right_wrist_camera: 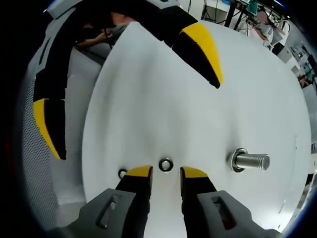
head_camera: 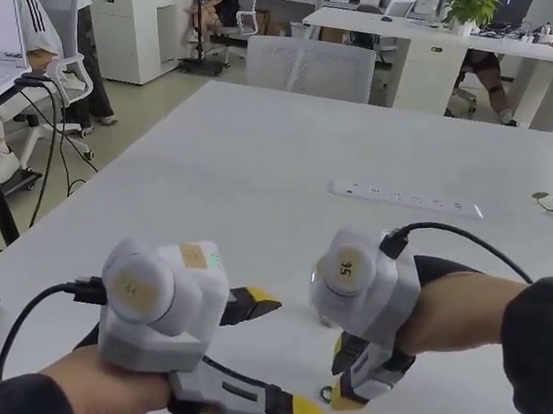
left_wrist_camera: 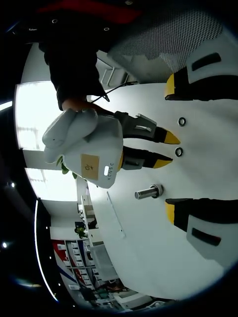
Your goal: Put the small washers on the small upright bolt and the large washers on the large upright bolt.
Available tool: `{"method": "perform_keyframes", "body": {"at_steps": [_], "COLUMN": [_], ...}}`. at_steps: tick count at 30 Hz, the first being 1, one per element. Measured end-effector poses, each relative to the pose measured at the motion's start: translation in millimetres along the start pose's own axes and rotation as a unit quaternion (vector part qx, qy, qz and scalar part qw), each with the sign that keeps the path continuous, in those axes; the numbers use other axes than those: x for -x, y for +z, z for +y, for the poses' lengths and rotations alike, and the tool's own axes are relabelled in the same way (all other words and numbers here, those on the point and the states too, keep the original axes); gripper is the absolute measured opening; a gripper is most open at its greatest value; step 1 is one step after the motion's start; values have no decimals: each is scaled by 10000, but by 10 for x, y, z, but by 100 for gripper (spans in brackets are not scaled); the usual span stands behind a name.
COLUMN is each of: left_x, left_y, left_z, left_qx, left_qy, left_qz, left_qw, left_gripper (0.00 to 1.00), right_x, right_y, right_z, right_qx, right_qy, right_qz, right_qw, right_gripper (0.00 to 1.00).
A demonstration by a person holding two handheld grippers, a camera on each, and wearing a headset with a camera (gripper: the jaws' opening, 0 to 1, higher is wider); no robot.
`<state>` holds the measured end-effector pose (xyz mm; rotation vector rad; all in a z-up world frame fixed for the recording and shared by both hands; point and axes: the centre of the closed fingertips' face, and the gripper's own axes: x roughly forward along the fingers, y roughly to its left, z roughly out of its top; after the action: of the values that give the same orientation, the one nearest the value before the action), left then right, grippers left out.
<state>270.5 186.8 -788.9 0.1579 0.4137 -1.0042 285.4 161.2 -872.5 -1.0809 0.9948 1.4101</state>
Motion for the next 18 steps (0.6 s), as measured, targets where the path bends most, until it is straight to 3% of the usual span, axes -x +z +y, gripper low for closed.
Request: {"method": "perform_keyframes", "body": {"at_steps": [18], "left_x": [11], "left_y": [-23], "left_z": [-6], "left_qx": [44], "left_qy": [10], "left_qz": [-17], "left_qw": [10000], "left_gripper": [80], "right_x": [-67], "right_y": [-1], "right_z": [0], "right_qx": [196], "right_qy": [-5], "right_qz": [72], "right_qw": [9998], "right_gripper": [19]}}
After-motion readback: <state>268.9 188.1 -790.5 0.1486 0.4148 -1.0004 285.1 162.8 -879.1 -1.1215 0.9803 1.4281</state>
